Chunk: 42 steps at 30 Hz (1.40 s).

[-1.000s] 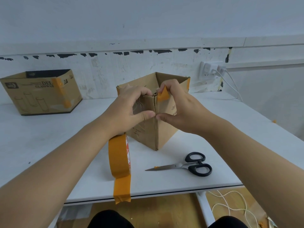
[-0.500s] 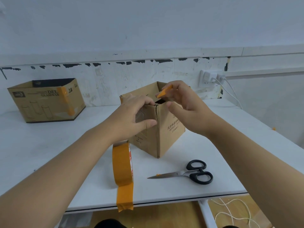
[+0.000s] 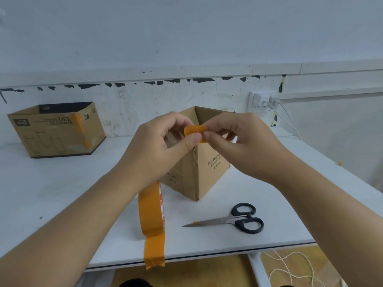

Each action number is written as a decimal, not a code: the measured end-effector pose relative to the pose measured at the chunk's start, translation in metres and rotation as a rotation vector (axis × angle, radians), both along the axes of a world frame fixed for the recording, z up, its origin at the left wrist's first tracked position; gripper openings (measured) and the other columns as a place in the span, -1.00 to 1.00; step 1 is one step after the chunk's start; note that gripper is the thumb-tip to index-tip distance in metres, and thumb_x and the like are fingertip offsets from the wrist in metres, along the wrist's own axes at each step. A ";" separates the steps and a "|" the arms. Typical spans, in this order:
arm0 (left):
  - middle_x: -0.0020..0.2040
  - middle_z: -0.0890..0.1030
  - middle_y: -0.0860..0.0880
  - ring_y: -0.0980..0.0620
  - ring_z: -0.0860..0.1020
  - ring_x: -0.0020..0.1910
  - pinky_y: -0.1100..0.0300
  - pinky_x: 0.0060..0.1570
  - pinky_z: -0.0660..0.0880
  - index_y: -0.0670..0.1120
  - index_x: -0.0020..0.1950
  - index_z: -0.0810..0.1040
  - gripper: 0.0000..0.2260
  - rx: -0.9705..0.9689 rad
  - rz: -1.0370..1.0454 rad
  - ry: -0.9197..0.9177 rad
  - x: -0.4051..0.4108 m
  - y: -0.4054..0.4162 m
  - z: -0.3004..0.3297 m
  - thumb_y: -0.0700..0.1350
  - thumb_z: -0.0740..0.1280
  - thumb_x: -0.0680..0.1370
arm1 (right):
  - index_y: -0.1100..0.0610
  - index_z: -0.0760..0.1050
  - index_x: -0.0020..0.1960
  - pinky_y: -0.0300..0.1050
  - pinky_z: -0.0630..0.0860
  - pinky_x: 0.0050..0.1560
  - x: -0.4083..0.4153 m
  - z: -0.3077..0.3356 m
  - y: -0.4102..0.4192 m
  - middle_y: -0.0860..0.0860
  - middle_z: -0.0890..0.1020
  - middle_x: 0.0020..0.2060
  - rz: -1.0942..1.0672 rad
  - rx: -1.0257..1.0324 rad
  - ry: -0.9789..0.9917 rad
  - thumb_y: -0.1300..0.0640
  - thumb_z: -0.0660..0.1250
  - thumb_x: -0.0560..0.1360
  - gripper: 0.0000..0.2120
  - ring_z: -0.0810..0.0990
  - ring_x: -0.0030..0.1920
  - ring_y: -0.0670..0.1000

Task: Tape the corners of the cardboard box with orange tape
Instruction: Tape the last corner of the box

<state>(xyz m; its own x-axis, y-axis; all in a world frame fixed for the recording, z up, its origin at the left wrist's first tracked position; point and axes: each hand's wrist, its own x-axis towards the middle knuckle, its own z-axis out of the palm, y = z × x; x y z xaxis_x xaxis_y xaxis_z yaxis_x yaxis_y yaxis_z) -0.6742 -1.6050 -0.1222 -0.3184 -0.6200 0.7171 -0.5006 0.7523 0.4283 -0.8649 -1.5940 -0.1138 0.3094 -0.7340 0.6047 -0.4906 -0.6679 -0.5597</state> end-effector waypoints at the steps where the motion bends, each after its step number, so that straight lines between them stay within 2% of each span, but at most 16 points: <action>1: -0.22 0.54 0.32 0.29 0.51 -0.18 0.49 -0.23 0.38 0.13 -0.05 0.54 -0.94 0.013 0.000 0.003 0.001 0.003 0.000 0.06 0.34 0.50 | 0.01 0.65 -0.09 -0.38 0.43 -0.26 -0.001 -0.001 0.003 -0.12 0.62 -0.33 0.008 0.013 0.005 0.20 0.33 0.53 -0.85 0.52 -0.29 -0.19; 4: -0.22 0.56 0.30 0.24 0.51 -0.20 0.44 -0.28 0.41 0.21 -0.09 0.53 -0.97 0.050 0.003 -0.002 0.002 0.009 -0.003 0.10 0.32 0.50 | 0.01 0.67 -0.07 -0.38 0.42 -0.26 -0.003 -0.006 0.008 -0.07 0.64 -0.32 0.019 0.062 0.020 0.19 0.33 0.51 -0.85 0.52 -0.30 -0.19; 7: -0.18 0.59 0.25 0.23 0.53 -0.19 0.47 -0.26 0.42 0.20 -0.09 0.56 -0.91 0.101 0.000 0.000 0.003 0.015 -0.010 0.15 0.31 0.47 | -0.05 0.65 -0.12 -0.35 0.42 -0.31 -0.003 -0.013 0.010 -0.05 0.65 -0.31 0.022 0.153 -0.007 0.15 0.35 0.51 -0.86 0.52 -0.33 -0.16; 10: -0.19 0.59 0.25 0.23 0.53 -0.18 0.47 -0.25 0.42 0.19 -0.11 0.58 -0.86 0.162 -0.004 -0.032 0.002 0.017 -0.016 0.19 0.30 0.44 | -0.01 0.66 -0.14 -0.19 0.48 -0.32 -0.001 -0.023 0.010 -0.04 0.64 -0.33 -0.026 0.237 -0.030 0.04 0.36 0.50 -0.89 0.56 -0.34 -0.12; 13: -0.22 0.56 0.35 0.33 0.51 -0.15 0.52 -0.21 0.39 0.24 -0.14 0.53 -0.90 0.211 0.004 -0.083 0.001 0.016 -0.019 0.19 0.26 0.41 | 0.01 0.66 -0.14 -0.04 0.56 -0.21 0.003 -0.030 0.007 -0.04 0.65 -0.35 -0.103 0.245 0.009 0.00 0.37 0.50 -0.87 0.61 -0.28 -0.05; 16: -0.22 0.55 0.34 0.32 0.51 -0.16 0.52 -0.23 0.39 0.25 -0.14 0.52 -0.89 0.224 0.008 -0.104 0.003 0.013 -0.020 0.20 0.25 0.42 | -0.01 0.65 -0.16 -0.12 0.56 -0.22 0.005 -0.031 0.005 -0.08 0.65 -0.36 -0.135 0.215 0.006 0.01 0.40 0.48 -0.90 0.61 -0.28 -0.11; 18: -0.22 0.55 0.32 0.30 0.50 -0.18 0.51 -0.25 0.38 0.24 -0.13 0.51 -0.86 0.215 0.020 -0.118 0.005 0.011 -0.019 0.23 0.22 0.42 | -0.02 0.63 -0.17 -0.27 0.51 -0.24 0.004 -0.030 0.003 -0.12 0.65 -0.31 -0.130 0.190 0.023 0.01 0.40 0.48 -0.92 0.60 -0.24 -0.14; 20: -0.22 0.54 0.24 0.27 0.49 -0.14 0.50 -0.24 0.37 0.25 -0.14 0.50 -0.84 0.179 0.054 -0.147 0.007 0.008 -0.017 0.25 0.20 0.41 | -0.05 0.61 -0.16 -0.40 0.42 -0.17 0.004 -0.029 -0.001 -0.17 0.61 -0.19 -0.153 0.140 0.065 -0.01 0.40 0.48 -0.93 0.56 -0.14 -0.19; 23: -0.06 0.45 0.26 0.27 0.43 0.00 0.48 -0.12 0.31 0.29 -0.14 0.48 -0.88 0.132 0.114 -0.173 0.009 0.001 -0.014 0.26 0.22 0.41 | -0.04 0.59 -0.14 -0.52 0.30 -0.03 0.005 -0.030 -0.006 -0.15 0.51 0.01 -0.184 0.042 0.079 0.01 0.40 0.48 -0.95 0.46 0.02 -0.19; 24: -0.02 0.43 0.26 0.27 0.41 0.04 0.47 -0.08 0.28 0.29 -0.13 0.48 -0.90 0.122 0.135 -0.169 0.010 -0.002 -0.014 0.24 0.25 0.42 | -0.04 0.59 -0.14 -0.50 0.28 0.03 0.006 -0.031 -0.007 -0.13 0.50 0.07 -0.188 0.024 0.072 0.02 0.40 0.48 -0.96 0.44 0.08 -0.17; 28: 0.12 0.43 0.14 0.19 0.30 0.16 0.42 0.06 0.19 0.11 -0.07 0.59 -0.91 0.054 0.209 -0.186 0.011 -0.010 -0.017 0.07 0.38 0.47 | 0.00 0.60 -0.11 -0.21 0.31 0.20 0.008 -0.033 -0.016 -0.09 0.48 0.21 -0.201 0.003 0.072 0.05 0.38 0.50 -0.95 0.40 0.26 -0.10; 32: 0.17 0.46 0.18 0.13 0.35 0.24 0.32 0.14 0.21 0.04 -0.05 0.62 -0.90 0.017 0.213 -0.209 0.010 -0.014 -0.020 0.03 0.37 0.51 | 0.02 0.60 -0.14 -0.47 0.26 0.09 0.007 -0.037 -0.021 -0.13 0.52 0.17 -0.177 0.013 0.059 0.06 0.38 0.51 -0.92 0.46 0.19 -0.13; 35: 0.21 0.48 0.22 0.16 0.34 0.33 0.11 0.28 0.23 0.02 -0.05 0.62 -0.86 -0.016 0.180 -0.251 0.013 -0.018 -0.022 0.05 0.34 0.52 | -0.03 0.55 -0.19 -0.50 0.25 0.08 0.006 -0.039 -0.023 -0.18 0.53 0.19 -0.158 0.005 0.066 0.06 0.38 0.51 -0.90 0.47 0.18 -0.16; 36: 0.21 0.49 0.22 0.18 0.33 0.36 0.11 0.31 0.21 0.02 -0.05 0.62 -0.88 0.000 0.155 -0.244 0.013 -0.019 -0.023 0.03 0.34 0.53 | -0.04 0.54 -0.19 -0.49 0.26 0.07 0.006 -0.040 -0.024 -0.19 0.53 0.19 -0.156 0.005 0.066 0.06 0.38 0.51 -0.90 0.47 0.18 -0.18; 39: 0.18 0.51 0.24 0.23 0.35 0.35 0.32 0.26 0.19 0.09 -0.02 0.57 -0.95 0.051 0.105 -0.187 0.012 -0.023 -0.025 -0.03 0.35 0.53 | -0.04 0.54 -0.20 -0.50 0.28 0.04 0.007 -0.042 -0.026 -0.20 0.54 0.15 -0.158 0.002 0.039 0.07 0.38 0.50 -0.90 0.48 0.14 -0.20; 42: 0.17 0.54 0.21 0.22 0.41 0.32 0.30 0.25 0.23 0.12 -0.02 0.57 -0.92 0.084 0.105 -0.147 0.013 -0.027 -0.027 -0.04 0.36 0.52 | 0.01 0.57 -0.18 -0.46 0.30 0.06 0.008 -0.041 -0.029 -0.19 0.57 0.13 -0.149 0.012 0.031 0.09 0.38 0.50 -0.92 0.49 0.13 -0.19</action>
<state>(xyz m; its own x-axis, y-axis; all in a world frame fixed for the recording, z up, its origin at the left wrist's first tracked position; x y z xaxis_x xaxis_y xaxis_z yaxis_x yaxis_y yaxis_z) -0.6609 -1.6323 -0.1489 -0.3466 -0.7107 0.6121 -0.6361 0.6577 0.4035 -0.8569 -1.6232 -0.1545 0.2148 -0.7805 0.5871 -0.6011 -0.5794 -0.5504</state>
